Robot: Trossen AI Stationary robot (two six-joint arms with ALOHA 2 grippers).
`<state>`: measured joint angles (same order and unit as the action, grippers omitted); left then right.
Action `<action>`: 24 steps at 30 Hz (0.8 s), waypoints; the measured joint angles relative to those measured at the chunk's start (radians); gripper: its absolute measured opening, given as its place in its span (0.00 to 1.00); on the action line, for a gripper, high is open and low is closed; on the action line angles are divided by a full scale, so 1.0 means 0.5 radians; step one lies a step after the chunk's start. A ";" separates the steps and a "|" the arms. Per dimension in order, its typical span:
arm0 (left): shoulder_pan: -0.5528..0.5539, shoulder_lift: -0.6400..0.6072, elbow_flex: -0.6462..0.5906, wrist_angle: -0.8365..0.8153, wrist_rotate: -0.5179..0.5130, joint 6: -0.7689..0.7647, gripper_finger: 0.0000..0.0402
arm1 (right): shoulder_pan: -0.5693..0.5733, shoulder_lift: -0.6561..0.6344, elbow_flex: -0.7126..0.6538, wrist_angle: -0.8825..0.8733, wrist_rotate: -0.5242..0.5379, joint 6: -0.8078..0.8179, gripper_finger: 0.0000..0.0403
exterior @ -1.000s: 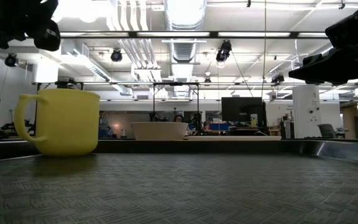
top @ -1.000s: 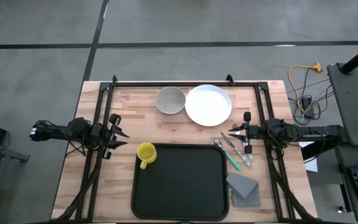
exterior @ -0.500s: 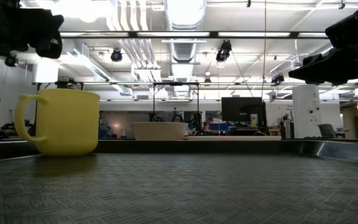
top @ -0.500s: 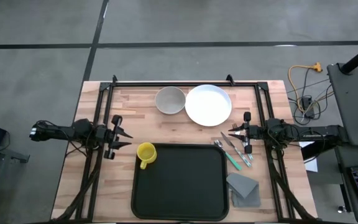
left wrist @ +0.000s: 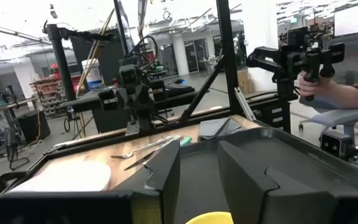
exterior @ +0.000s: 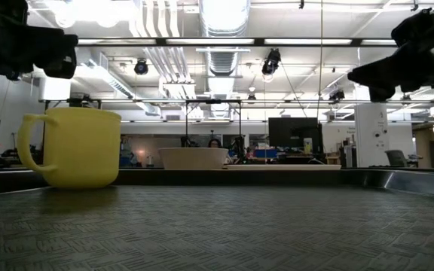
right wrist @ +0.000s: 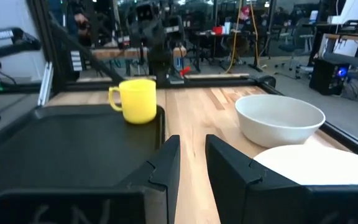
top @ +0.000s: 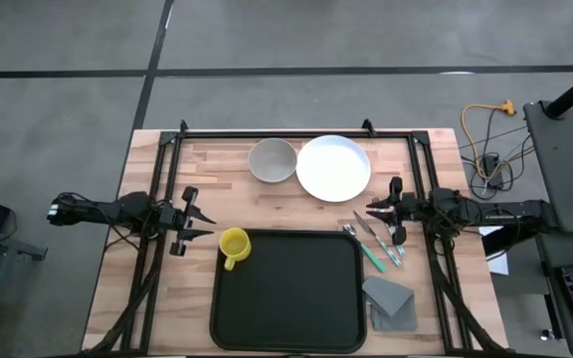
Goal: Set up tray
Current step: Put the white plate on the black tray to the bottom right of the yellow mug
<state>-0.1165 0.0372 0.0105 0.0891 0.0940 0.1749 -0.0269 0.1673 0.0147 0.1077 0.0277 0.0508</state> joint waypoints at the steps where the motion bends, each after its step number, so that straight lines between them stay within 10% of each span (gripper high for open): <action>1: 0.000 0.000 0.000 0.001 0.000 0.000 0.23 | 0.000 0.000 0.000 0.014 0.000 0.000 0.17; 15: 0.000 0.021 0.001 -0.007 0.000 0.015 0.23 | 0.000 0.000 0.027 0.443 0.003 -0.260 0.17; 24: 0.000 0.031 0.001 -0.007 0.001 0.014 0.23 | -0.001 0.149 0.447 -0.060 0.123 -0.331 0.17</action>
<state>-0.1165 0.0525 0.0109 0.0856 0.0944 0.1822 -0.0272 0.2418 0.2381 0.0777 0.0892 -0.1149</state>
